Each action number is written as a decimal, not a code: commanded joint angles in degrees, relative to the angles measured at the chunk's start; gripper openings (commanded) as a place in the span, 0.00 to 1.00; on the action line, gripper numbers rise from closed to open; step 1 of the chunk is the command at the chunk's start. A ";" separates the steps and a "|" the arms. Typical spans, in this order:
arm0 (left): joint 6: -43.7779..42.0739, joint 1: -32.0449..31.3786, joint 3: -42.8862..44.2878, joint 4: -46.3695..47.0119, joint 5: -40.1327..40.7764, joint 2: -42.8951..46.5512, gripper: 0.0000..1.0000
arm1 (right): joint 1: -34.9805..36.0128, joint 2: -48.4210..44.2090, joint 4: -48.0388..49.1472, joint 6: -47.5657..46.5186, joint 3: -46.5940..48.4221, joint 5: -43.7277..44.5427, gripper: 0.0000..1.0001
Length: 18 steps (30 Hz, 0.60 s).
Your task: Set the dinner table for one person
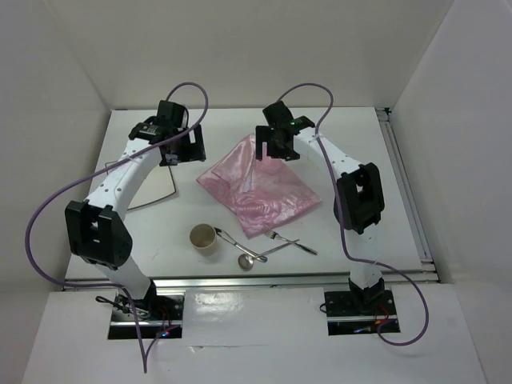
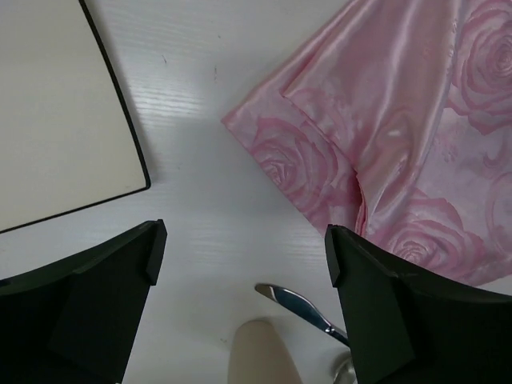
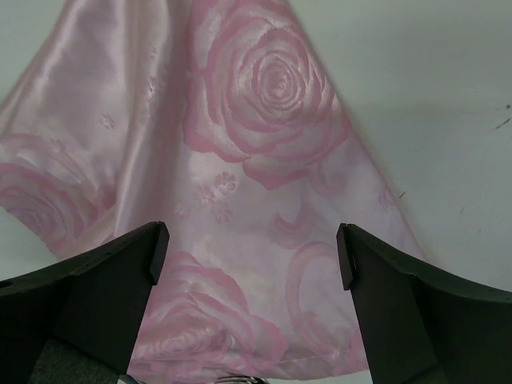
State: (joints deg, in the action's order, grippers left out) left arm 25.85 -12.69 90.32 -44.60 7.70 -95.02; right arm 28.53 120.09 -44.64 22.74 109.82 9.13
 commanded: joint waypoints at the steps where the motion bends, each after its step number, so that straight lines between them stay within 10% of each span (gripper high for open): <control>1: 1.66 -0.23 -0.05 -1.10 -4.63 -0.07 1.00 | 0.65 -5.39 1.57 0.99 -2.67 -0.95 1.00; 7: 1.66 0.30 -3.14 0.21 -7.70 1.42 0.71 | 2.05 -5.49 0.79 -0.24 -1.37 -0.87 1.00; 12: 3.42 4.59 -3.14 -1.89 -9.36 2.65 0.50 | 6.87 -3.03 1.48 -3.05 2.93 -1.39 0.78; 18: 2.90 8.38 -3.75 -2.51 -13.15 4.14 0.55 | 7.59 -0.21 3.32 -3.58 7.25 -4.81 0.85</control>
State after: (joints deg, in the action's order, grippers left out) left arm 28.71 -4.82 86.87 -46.28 -2.33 -94.45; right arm 36.64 119.17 -43.81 20.10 114.26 6.20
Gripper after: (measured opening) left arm 0.544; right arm 0.822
